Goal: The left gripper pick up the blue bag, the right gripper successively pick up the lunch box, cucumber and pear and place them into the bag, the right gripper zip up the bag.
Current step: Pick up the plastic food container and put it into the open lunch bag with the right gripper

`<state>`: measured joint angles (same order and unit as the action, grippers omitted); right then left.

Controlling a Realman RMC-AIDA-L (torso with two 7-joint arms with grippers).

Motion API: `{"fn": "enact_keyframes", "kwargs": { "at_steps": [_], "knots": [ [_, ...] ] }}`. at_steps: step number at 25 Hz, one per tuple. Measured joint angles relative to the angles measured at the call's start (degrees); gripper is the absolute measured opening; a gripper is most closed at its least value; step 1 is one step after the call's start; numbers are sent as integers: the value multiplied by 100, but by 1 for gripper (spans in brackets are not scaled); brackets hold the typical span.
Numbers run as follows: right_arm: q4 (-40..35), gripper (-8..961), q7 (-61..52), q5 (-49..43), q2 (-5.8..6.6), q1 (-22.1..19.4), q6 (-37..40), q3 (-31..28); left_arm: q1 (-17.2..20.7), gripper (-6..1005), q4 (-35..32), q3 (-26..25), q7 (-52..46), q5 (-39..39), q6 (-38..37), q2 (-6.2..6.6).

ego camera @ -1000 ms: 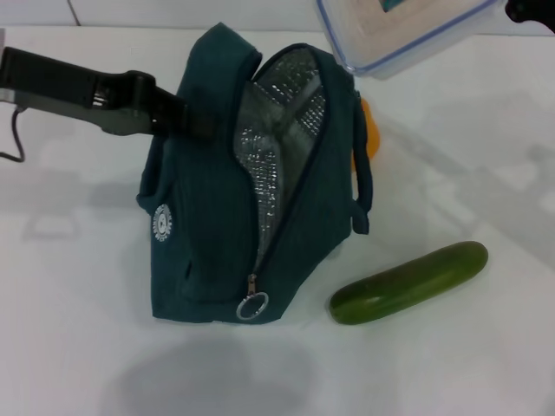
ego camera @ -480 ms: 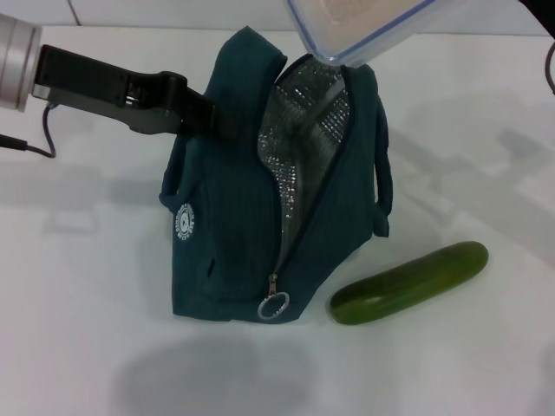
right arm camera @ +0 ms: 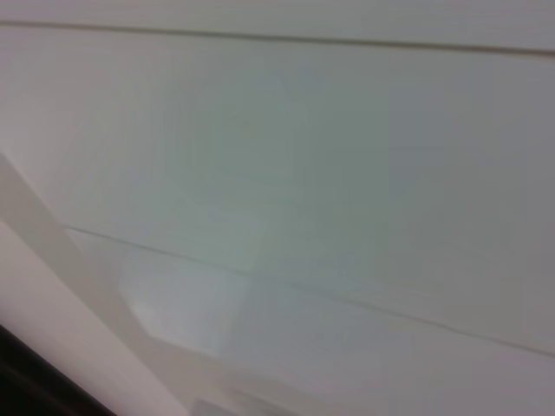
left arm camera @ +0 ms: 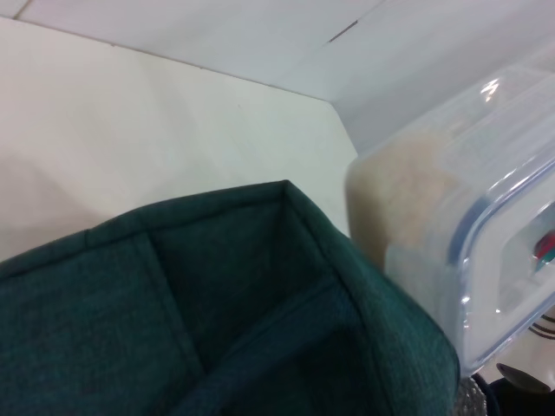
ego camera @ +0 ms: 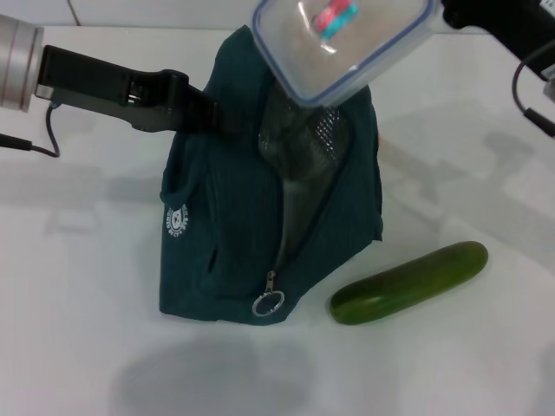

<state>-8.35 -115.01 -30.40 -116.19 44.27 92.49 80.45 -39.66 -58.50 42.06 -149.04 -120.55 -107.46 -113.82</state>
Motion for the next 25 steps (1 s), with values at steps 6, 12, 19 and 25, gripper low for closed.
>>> {"fn": "enact_keyframes", "kwargs": {
  "at_steps": [6,12,19,25],
  "knots": [
    [0,93,58,6,0,-74,-172,281,9,40,6,-38,47,18,5,-33],
    [-46,94,91,11,0,-141,-365,634,21,41,30,-49,76,36,61,-59],
    [-366,94,92,38,0,-264,-842,1367,24,41,265,-47,154,190,95,-36],
    [-810,93,85,266,1,-453,-1400,2336,34,40,304,-44,204,193,138,-23]
  ]
}}
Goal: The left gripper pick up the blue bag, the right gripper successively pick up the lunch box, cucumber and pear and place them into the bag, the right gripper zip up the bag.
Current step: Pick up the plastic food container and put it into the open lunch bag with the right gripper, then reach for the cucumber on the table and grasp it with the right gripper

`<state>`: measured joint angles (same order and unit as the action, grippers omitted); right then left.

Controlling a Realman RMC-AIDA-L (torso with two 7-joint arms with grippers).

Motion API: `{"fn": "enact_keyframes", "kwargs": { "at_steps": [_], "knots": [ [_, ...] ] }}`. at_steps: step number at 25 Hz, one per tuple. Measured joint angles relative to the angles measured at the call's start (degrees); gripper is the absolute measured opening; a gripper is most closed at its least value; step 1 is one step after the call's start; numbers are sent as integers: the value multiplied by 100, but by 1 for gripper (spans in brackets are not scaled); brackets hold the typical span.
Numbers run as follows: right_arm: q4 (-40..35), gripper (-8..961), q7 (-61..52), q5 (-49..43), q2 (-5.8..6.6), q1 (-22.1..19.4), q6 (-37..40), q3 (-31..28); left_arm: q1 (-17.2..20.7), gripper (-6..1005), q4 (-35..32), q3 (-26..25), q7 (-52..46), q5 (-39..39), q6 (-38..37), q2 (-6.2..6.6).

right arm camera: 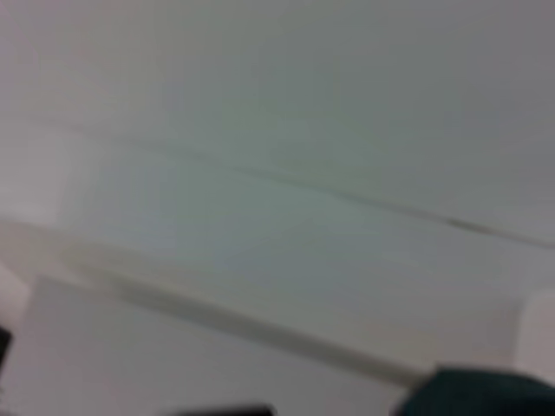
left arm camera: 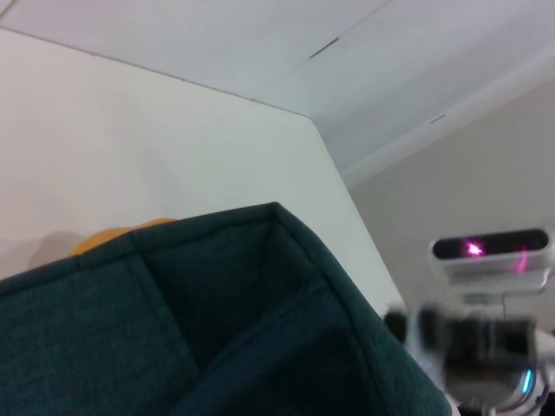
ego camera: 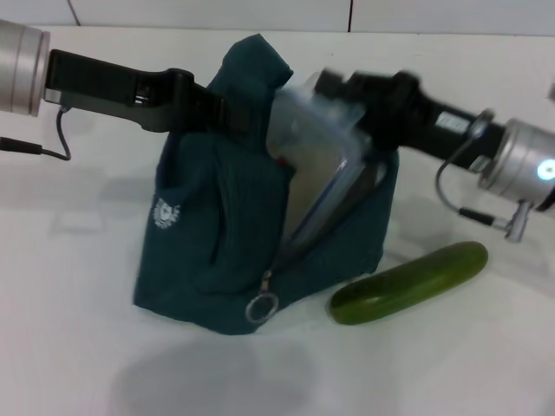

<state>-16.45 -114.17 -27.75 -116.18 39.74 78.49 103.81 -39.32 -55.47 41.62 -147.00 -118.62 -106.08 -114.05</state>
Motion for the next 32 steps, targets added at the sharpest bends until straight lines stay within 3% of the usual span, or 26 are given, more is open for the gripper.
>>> {"fn": "enact_keyframes", "kwargs": {
  "at_steps": [3,8,21,27,29,32],
  "knots": [
    [-173,94,1,33,-1,-7,-235,441,7,40,1,11,13,-13,2,-2],
    [-278,94,-7,37,-1,34,-447,653,12,41,1,30,21,-32,2,-27],
    [-359,138,562,325,15,-205,-129,347,78,38,1,12,22,-49,1,14],
    [-290,333,720,279,110,-493,195,-252,126,38,-12,4,22,-19,0,75],
    [-287,441,933,265,232,-638,401,-521,147,38,-27,4,22,-14,0,84],
    [-289,603,1340,232,528,-782,693,-711,168,39,-42,4,23,-13,-10,89]
  ]
}}
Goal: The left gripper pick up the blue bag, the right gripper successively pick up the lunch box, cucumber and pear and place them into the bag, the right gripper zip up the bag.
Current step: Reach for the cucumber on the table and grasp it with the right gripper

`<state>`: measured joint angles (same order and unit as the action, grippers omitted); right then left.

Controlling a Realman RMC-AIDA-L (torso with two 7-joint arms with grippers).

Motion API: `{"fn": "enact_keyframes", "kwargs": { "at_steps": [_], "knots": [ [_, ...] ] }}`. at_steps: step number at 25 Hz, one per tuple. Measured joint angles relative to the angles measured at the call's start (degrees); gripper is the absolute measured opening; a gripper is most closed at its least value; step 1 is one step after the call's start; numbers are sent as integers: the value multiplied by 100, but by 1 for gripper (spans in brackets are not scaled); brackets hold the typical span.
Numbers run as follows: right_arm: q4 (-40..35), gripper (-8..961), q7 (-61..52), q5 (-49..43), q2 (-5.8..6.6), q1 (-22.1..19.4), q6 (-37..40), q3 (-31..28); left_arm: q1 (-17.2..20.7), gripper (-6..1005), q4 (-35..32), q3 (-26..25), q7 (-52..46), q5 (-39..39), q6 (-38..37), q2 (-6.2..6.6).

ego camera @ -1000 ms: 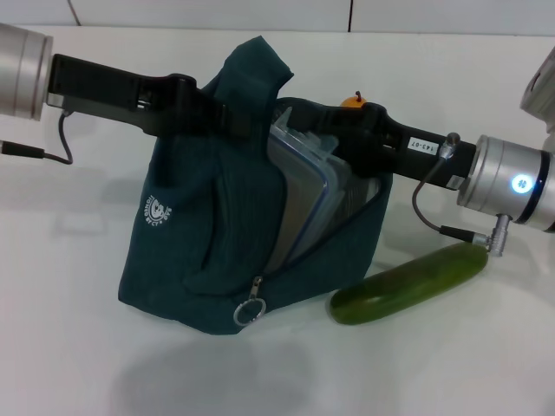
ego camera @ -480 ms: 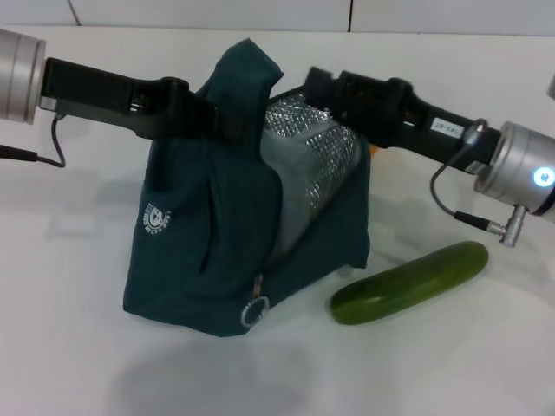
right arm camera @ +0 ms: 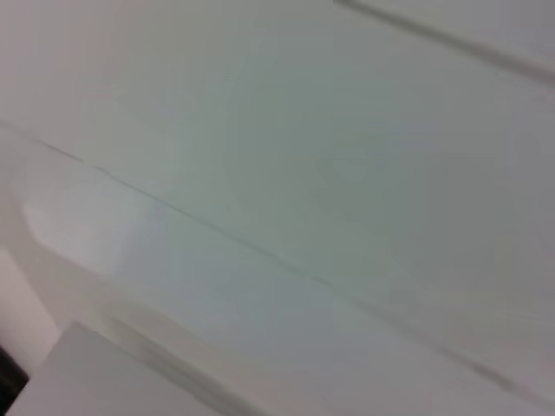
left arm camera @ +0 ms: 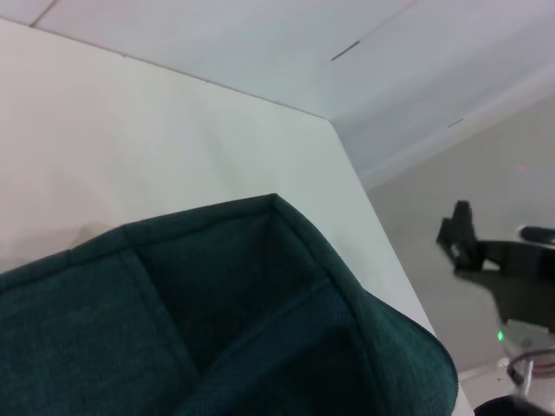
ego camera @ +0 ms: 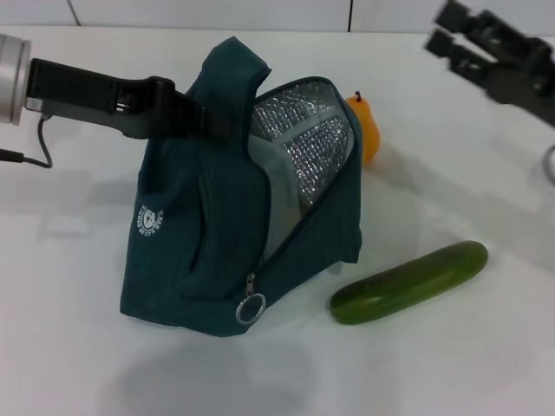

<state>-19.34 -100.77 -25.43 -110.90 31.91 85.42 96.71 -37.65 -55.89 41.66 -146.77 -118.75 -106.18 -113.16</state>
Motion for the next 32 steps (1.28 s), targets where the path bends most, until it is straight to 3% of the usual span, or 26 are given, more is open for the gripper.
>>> {"fn": "enact_keyframes", "kwargs": {
  "at_steps": [5,8,12,14,17,19,20,26,29,32],
  "knots": [
    [-129,800,413,-573,568,2,119,-22,49,39,-1,0,6,7,-27,11],
    [-434,815,463,-1360,905,176,78,-114,67,39,-1,0,7,12,-32,16],
    [-1054,836,190,-3209,1125,461,64,-824,75,39,-1,7,8,13,-39,16],
    [-1445,840,-80,-4321,1121,573,82,-1366,75,40,-1,15,8,13,-42,16],
    [-2154,839,-411,-6018,1007,731,181,-2116,75,40,-3,25,10,13,-43,16],
    [-2419,838,-446,-6481,964,776,252,-2262,75,40,-5,26,16,13,-43,15],
    [-2948,837,-447,-7485,882,921,562,-2457,74,40,-6,27,18,13,-43,15],
    [-3443,834,-341,-8535,774,1452,1666,-2470,73,40,-10,27,24,12,-42,14],
    [-3976,832,-411,-9284,541,1644,2087,-2471,73,41,-10,27,40,11,-42,14],
    [-4616,831,-480,-10247,175,1708,2277,-2469,73,41,-7,16,85,10,-42,14]
  ]
}}
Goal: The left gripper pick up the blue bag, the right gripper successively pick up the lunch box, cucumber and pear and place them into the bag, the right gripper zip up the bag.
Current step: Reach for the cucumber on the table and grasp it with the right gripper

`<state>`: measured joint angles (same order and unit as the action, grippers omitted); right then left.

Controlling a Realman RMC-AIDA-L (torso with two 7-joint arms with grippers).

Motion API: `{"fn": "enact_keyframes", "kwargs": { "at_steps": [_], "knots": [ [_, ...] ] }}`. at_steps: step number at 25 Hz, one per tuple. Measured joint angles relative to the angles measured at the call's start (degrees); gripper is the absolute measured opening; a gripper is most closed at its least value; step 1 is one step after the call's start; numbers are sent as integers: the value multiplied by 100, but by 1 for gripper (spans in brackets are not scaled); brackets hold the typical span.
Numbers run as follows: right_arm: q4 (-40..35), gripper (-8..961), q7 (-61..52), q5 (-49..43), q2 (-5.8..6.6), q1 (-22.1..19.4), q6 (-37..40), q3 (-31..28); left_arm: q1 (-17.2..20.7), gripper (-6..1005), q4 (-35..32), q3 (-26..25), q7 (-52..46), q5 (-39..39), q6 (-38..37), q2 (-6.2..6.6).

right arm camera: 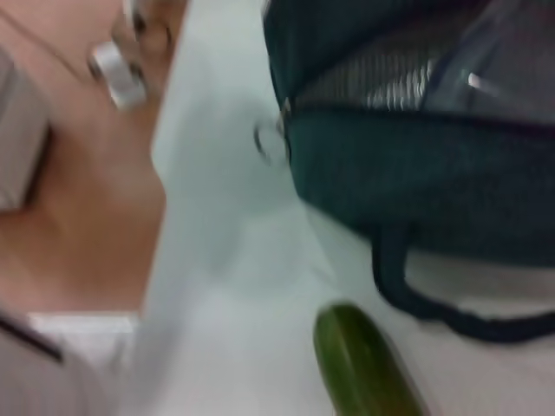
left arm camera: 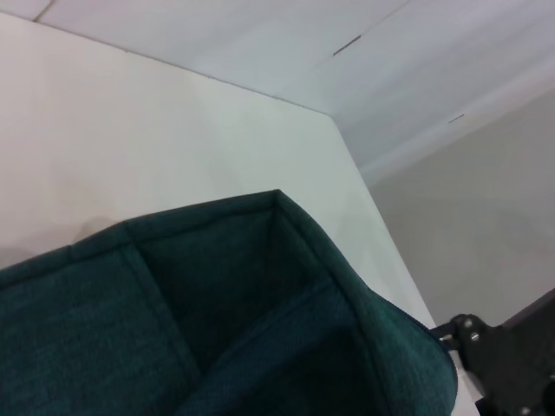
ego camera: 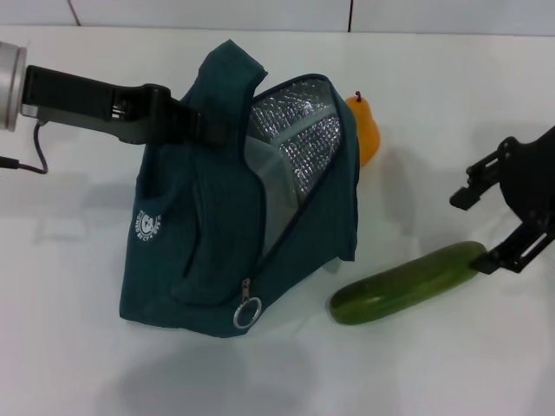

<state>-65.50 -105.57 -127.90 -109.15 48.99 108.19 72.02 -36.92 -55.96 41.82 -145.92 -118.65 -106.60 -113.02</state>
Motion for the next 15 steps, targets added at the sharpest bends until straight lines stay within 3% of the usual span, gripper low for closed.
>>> {"fn": "enact_keyframes", "kwargs": {
  "at_steps": [1,4,11,15],
  "knots": [
    [-155,830,10,-329,-133,36,32,10,0,41,1,-8,2,0,0,0],
    [-360,829,106,-690,-343,110,52,110,0,41,-6,-15,2,0,0,0],
    [-526,825,388,-778,-553,109,-279,674,0,42,-6,-9,1,1,0,-1],
    [-459,824,393,-1011,-607,86,-670,1075,0,42,-6,6,2,3,0,-7]
  ]
}}
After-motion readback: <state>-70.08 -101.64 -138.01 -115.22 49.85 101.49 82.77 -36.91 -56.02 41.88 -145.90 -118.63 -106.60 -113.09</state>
